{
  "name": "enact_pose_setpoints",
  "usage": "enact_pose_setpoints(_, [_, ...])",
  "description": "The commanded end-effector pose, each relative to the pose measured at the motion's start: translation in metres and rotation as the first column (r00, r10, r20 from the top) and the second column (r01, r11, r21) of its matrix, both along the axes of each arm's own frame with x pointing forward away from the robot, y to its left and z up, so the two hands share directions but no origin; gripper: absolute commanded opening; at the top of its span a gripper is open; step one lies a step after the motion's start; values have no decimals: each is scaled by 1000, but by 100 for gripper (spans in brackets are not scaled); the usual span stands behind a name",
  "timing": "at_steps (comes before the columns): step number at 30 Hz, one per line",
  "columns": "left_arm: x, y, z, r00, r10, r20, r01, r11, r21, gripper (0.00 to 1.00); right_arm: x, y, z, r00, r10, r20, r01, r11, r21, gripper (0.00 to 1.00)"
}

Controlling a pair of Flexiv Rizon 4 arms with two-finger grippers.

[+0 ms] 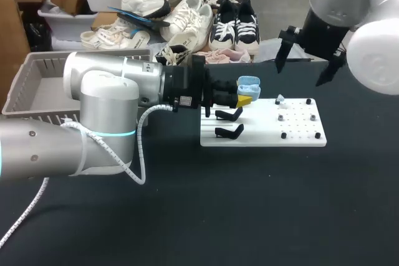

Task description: Pick up each earbud case from the left stands, insert the matching earbuds, close the lid, and place the case in the box.

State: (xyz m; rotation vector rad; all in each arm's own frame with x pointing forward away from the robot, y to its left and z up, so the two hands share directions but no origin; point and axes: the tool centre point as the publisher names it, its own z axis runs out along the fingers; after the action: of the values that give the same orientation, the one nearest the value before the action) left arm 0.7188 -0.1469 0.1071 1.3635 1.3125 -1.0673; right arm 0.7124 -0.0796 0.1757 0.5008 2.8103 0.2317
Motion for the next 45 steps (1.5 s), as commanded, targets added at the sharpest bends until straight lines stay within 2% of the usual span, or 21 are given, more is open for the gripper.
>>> enact_pose_setpoints(1, [-1, 0, 0, 1000, 4, 2, -4, 1000, -1, 0, 15, -8, -10, 999, 31, 8, -31, 1000, 2, 92])
enact_pose_setpoints(8, [-1, 0, 0, 1000, 4, 2, -4, 1000, -1, 0, 39, -14, -32, 993, 106, 43, -105, 994, -27, 81])
enact_pose_setpoints(12, [-1, 0, 0, 1000, 4, 2, -4, 1000, -1, 0, 51, -21, -49, 987, 149, 65, -151, 988, 18, 84])
enact_pose_setpoints(15, [-1, 0, 0, 1000, 4, 2, -4, 1000, -1, 0, 58, -25, -65, 985, 161, 65, -165, 984, 71, 78])
enact_pose_setpoints(23, [-1, 0, 0, 1000, 4, 2, -4, 1000, -1, 0, 69, -26, -101, 984, 175, 13, -175, 973, 148, 79])
enact_pose_setpoints(30, [-1, 0, 0, 1000, 4, 2, -4, 1000, -1, 0, 75, -27, -111, 980, 198, -2, -193, 959, 206, 79])
enact_pose_setpoints(42, [-1, 0, 0, 1000, 4, 2, -4, 1000, -1, 0, 85, -8, -121, 970, 241, -34, -229, 953, 200, 79])
enact_pose_setpoints(45, [-1, 0, 0, 1000, 4, 2, -4, 1000, -1, 0, 84, -2, -123, 969, 243, -42, -230, 952, 201, 75])
